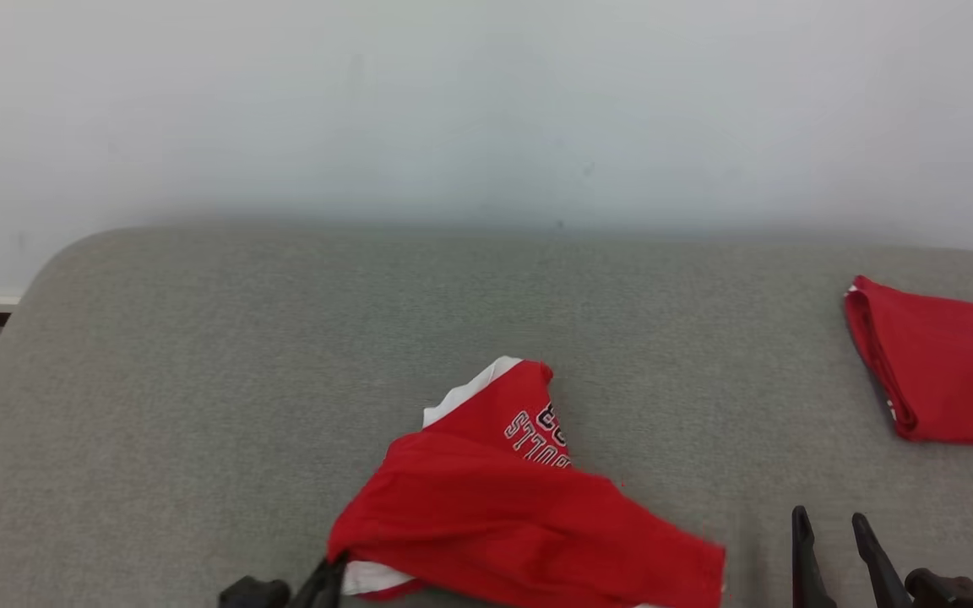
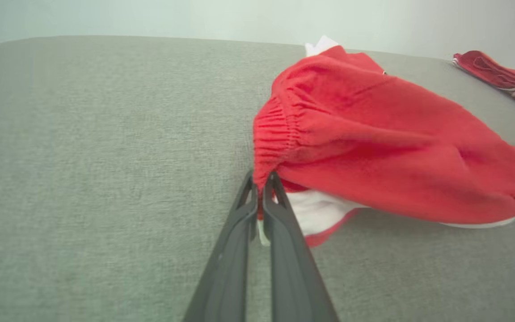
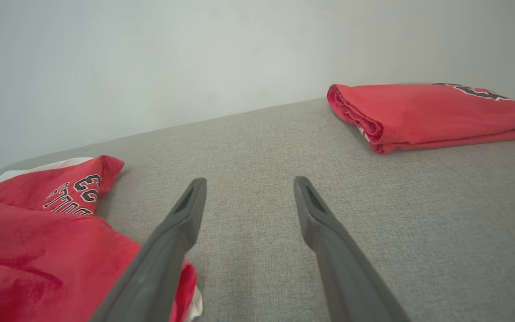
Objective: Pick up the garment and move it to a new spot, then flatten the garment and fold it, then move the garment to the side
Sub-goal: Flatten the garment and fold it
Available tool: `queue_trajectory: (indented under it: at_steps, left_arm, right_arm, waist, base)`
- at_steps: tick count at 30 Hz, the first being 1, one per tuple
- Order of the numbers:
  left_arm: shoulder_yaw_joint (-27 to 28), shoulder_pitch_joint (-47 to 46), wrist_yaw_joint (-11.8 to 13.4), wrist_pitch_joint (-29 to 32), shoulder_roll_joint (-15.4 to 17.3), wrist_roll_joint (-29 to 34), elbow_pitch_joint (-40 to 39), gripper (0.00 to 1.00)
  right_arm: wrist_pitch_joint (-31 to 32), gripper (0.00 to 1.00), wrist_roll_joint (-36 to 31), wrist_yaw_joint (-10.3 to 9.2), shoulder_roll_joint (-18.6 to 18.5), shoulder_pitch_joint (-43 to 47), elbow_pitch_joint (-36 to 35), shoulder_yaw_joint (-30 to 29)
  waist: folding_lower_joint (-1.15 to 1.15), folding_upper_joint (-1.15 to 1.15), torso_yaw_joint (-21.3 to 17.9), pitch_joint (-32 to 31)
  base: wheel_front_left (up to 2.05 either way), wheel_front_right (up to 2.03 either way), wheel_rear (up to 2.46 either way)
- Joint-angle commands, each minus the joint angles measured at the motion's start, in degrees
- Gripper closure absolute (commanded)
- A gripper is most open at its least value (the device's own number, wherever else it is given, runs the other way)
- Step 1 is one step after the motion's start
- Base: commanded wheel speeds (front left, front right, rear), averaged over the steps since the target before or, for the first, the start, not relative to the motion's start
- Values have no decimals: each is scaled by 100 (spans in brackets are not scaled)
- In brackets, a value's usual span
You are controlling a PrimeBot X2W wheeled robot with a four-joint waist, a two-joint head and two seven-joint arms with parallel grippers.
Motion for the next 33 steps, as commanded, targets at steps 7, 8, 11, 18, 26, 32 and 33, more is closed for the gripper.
queue_trajectory:
  at_steps: [7, 8, 11, 18, 26, 32, 33]
  left_arm:
    - [168, 519, 241, 368, 307, -180, -531, 59]
    - [158, 555, 256, 371, 305, -168, -563, 0]
    - [209, 626, 340, 157, 251, -178, -774, 0]
    - [533, 806, 609, -161, 338, 20, -1546, 0]
    - [950, 978, 908, -179, 462, 323, -2047, 0]
    - [1247, 1139, 994, -177, 482, 370, -2246, 0]
    - [1276, 1160, 993, -178, 476, 377, -2264, 0]
  right_arm:
    - [62, 0, 58, -11, -1, -70, 289, 152]
    - [66, 0, 75, -11, 0, -69, 312, 183]
    - [63, 0, 99, -12, 0, -43, 339, 222]
    - [123, 0, 186, -11, 3, 96, 261, 531]
    - [484, 0, 246, -11, 2, 416, 37, 1023]
    - [997, 0, 431, -11, 1, 682, -85, 1372]
    - [1029, 1, 428, -11, -2, 651, -82, 1388]
  waist:
    - [0, 0, 296, -104]
    - [0, 0, 304, -108]
    - [0, 0, 334, -124]
    - [0, 0, 342, -161]
    - [0, 0, 287, -157]
    - [0, 0, 260, -131]
    - [0, 0, 265, -126]
  base:
    - [0, 0, 0]
    - [0, 0, 0]
    - [0, 0, 0]
    - [0, 0, 0]
    - [0, 0, 0]
    - [0, 0, 0]
    - [0, 0, 0]
